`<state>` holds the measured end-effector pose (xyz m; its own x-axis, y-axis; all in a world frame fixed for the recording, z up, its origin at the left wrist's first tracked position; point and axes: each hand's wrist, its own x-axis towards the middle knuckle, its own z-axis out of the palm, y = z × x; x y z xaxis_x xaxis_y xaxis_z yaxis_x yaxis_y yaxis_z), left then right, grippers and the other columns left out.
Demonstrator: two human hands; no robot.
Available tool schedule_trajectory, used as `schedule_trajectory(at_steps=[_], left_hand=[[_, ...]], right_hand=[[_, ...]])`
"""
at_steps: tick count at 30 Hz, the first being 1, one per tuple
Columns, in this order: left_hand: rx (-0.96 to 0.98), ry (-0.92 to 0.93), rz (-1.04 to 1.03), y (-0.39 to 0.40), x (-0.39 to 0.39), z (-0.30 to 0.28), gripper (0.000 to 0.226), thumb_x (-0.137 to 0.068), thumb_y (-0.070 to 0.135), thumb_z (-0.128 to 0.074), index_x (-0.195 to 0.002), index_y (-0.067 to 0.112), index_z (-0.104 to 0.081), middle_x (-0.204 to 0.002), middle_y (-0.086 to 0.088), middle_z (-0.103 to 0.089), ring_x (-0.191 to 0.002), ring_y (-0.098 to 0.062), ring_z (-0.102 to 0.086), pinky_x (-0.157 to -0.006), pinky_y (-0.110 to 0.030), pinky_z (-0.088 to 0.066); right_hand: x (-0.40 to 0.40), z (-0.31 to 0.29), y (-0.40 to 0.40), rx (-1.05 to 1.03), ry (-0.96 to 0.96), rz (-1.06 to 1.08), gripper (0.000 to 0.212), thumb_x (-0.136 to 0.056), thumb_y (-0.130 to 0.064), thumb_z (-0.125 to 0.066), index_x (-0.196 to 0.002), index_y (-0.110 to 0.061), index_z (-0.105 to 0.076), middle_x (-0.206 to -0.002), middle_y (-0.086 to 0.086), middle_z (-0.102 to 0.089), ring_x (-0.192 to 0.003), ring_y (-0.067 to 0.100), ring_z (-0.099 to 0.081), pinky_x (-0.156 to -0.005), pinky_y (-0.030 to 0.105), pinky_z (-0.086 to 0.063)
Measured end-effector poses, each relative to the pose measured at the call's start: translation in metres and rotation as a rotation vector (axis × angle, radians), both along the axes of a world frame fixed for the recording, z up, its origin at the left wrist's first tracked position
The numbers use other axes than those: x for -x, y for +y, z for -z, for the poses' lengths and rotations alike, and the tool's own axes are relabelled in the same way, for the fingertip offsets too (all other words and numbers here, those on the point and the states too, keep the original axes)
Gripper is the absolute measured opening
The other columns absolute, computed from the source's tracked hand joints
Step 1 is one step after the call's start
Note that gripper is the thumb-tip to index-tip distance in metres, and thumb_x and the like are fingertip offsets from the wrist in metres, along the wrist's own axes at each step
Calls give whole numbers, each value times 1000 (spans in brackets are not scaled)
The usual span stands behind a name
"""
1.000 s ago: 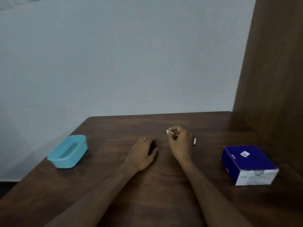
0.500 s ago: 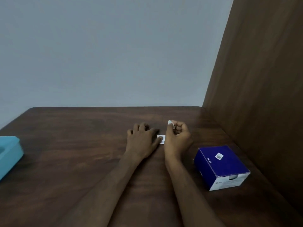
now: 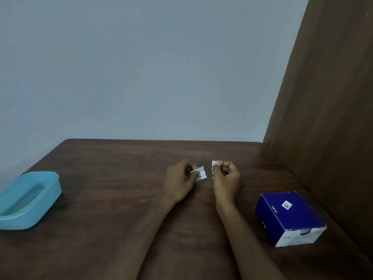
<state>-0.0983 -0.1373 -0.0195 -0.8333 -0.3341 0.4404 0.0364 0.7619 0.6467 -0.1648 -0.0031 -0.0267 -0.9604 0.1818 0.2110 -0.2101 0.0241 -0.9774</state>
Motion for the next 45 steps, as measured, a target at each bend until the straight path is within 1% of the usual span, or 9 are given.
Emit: schedule_trajectory(at_steps=[3, 8, 13, 19, 23, 35, 39, 42, 45], left_hand=[[-54, 77, -167, -28, -26, -4, 6, -90, 26, -80, -94, 25, -76, -85, 16, -77, -76, 7, -68, -69, -6, -46], [-332, 59, -165, -70, -66, -6, 9, -97, 18, -78, -97, 23, -71, -75, -2, -80, -52, -16, -70, -53, -31, -57], [-439, 113, -87, -77, -66, 3, 15, -94, 9, -80, -103, 17, -71, -82, -3, -81, -66, -23, -79, -66, -36, -65], [-428, 100, 32, -80, -60, 6, 8, -91, 18, -85, -96, 16, -79, -76, -4, -80, -68, -21, -79, -68, -29, -65], [-431, 58, 74, -77, -61, 3, 6, -95, 21, -81, -91, 17, -82, -71, -6, -78, -57, -18, -72, -59, -23, -58], [-364, 45, 146, -80, -63, 3, 21, -102, 28, -72, -86, 17, -80, -72, -6, -77, -53, -24, -71, -57, -30, -57], [-339, 59, 101, -75, -65, 3, 5, -98, 25, -79, -101, 23, -81, -81, 1, -80, -57, -20, -74, -56, -34, -61], [-133, 186, 35, -73, -66, 4, 35, -91, 23, -86, -122, 27, -73, -106, 22, -74, -79, -7, -76, -65, -29, -62], [152, 299, 55, -71, -67, 3, 43, -86, 22, -90, -125, 26, -73, -117, 17, -63, -85, -3, -70, -80, -13, -52]], right_hand=[[-10, -2, -3, -76, 6, -77, 8, -89, -28, -81, -85, -31, -75, -78, -6, -78, -72, 16, -76, -72, 51, -65], [-22, -5, -18, -81, 17, -258, 17, -91, -4, -75, -86, -20, -75, -70, 0, -77, -60, 17, -77, -65, 39, -64], [-34, -4, -30, -60, 79, -356, 30, -94, 10, -69, -77, -14, -61, -76, 5, -77, -74, 19, -81, -70, 35, -65], [-24, 5, -45, -164, 58, -461, 25, -90, 1, -75, -76, -21, -79, -81, -4, -82, -80, 16, -81, -89, 52, -65], [-26, 5, -48, -204, 45, -540, 10, -82, -31, -77, -84, -26, -85, -85, -7, -82, -87, 18, -80, -91, 50, -63], [-29, 5, -41, -168, 101, -659, 13, -86, -11, -86, -78, -21, -85, -94, -7, -82, -93, 12, -79, -89, 32, -61], [-29, 7, -43, -232, 134, -614, 9, -85, -13, -88, -78, -18, -83, -94, -8, -81, -86, 12, -79, -82, 31, -63], [-28, 6, -43, -233, 148, -574, 15, -82, -11, -89, -73, -20, -83, -92, -10, -79, -81, 9, -79, -76, 23, -60], [-29, 5, -42, -208, 133, -554, 12, -81, -12, -91, -74, -19, -84, -90, -8, -81, -82, 8, -79, -76, 21, -58]])
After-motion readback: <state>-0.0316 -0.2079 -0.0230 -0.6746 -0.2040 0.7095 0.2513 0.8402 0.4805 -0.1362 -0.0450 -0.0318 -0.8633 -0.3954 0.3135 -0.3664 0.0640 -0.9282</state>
